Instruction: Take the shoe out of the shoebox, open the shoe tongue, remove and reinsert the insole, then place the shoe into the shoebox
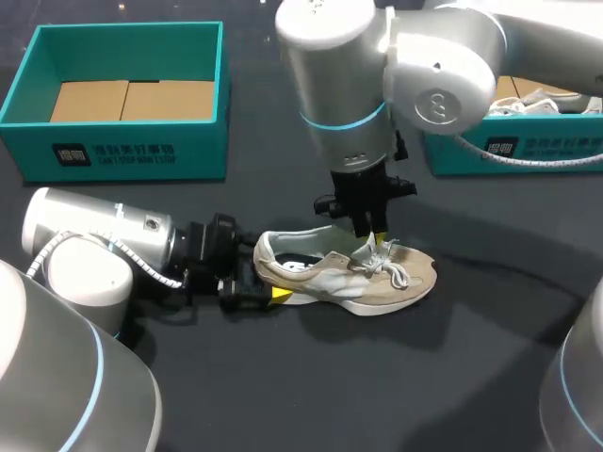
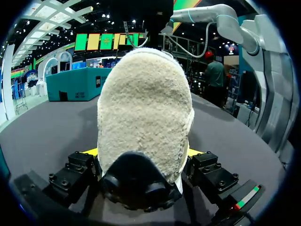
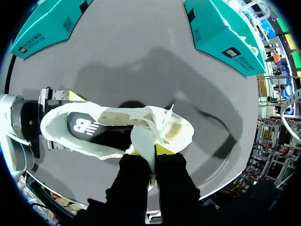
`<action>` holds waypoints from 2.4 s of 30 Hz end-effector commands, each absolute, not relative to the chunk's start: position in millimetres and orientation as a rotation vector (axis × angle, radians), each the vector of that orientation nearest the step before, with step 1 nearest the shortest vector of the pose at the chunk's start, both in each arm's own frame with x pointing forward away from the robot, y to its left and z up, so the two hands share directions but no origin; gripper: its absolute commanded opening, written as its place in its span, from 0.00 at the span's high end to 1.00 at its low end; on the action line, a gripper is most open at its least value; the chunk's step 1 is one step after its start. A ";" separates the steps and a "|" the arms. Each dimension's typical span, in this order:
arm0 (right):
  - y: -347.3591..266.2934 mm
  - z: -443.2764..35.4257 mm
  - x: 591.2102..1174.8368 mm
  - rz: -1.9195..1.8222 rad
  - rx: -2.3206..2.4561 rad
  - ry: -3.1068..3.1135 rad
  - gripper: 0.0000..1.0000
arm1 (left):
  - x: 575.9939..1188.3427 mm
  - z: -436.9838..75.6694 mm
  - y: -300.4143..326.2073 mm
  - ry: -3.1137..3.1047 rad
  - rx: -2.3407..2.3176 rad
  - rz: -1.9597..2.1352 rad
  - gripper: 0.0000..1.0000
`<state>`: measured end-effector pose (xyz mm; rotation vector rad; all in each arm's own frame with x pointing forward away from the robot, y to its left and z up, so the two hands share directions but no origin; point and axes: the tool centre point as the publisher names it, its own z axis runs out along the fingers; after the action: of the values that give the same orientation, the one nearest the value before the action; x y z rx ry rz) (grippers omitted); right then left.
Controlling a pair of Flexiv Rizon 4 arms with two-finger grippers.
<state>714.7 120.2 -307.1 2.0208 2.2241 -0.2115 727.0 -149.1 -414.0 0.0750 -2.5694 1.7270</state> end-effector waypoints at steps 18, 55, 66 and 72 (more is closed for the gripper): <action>64.9 -313.5 706.4 0.162 1.989 2.525 1.00 | 724.9 -417.4 -146.6 -2.571 0.076 1.725 1.00; 19.5 -339.3 708.5 -0.087 2.137 2.157 0.32 | 724.9 -417.4 -146.6 -2.571 0.076 1.725 1.00; 61.8 -241.8 715.4 -0.041 1.900 2.228 0.38 | 724.9 -417.4 -146.6 -2.571 0.076 1.725 1.00; 111.4 -201.2 725.7 -0.015 1.481 2.490 0.49 | 724.9 -417.4 -146.6 -2.571 0.076 1.725 1.00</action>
<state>722.1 88.8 -228.5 1.7395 2.3825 0.0850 726.8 -148.9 -414.1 0.0752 -2.5695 1.7268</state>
